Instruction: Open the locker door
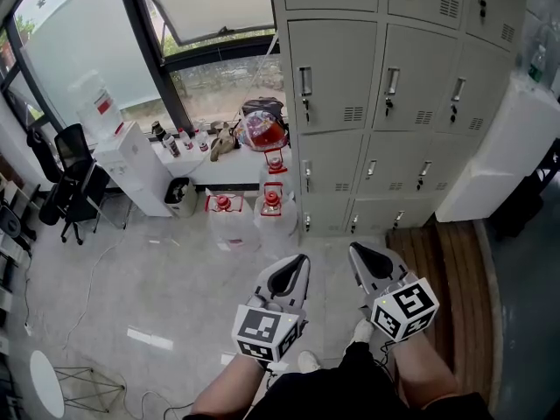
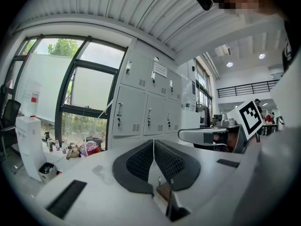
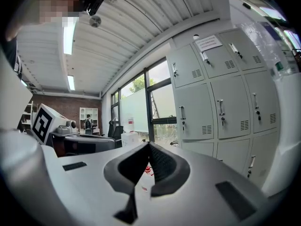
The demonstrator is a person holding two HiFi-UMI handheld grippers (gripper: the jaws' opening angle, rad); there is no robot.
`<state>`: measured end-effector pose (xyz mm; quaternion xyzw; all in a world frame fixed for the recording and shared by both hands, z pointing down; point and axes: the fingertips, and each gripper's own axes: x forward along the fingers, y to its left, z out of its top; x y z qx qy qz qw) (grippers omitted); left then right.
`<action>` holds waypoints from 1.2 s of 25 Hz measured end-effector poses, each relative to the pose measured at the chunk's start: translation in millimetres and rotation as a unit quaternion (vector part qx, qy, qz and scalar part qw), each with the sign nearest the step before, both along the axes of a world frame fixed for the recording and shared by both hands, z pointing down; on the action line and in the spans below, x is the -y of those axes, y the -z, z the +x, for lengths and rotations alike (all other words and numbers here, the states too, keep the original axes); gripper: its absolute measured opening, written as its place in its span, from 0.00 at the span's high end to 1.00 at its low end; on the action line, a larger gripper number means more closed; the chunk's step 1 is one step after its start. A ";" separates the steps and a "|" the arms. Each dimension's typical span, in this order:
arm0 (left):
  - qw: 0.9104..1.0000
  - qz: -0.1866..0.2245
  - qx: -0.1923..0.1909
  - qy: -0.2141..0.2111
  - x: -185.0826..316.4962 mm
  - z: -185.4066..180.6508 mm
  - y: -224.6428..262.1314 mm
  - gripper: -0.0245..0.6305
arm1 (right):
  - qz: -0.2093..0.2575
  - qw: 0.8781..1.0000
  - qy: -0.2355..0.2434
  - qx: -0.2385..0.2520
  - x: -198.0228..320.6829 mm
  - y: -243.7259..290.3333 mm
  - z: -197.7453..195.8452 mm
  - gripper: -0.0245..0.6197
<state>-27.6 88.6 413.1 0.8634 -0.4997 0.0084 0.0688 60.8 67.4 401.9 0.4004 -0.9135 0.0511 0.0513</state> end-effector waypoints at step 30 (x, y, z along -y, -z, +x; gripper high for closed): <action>0.999 -0.014 0.015 0.039 115.3 20.7 -1.1 0.93 | 0.000 0.999 0.044 -0.002 137.4 9.7 14.0 0.88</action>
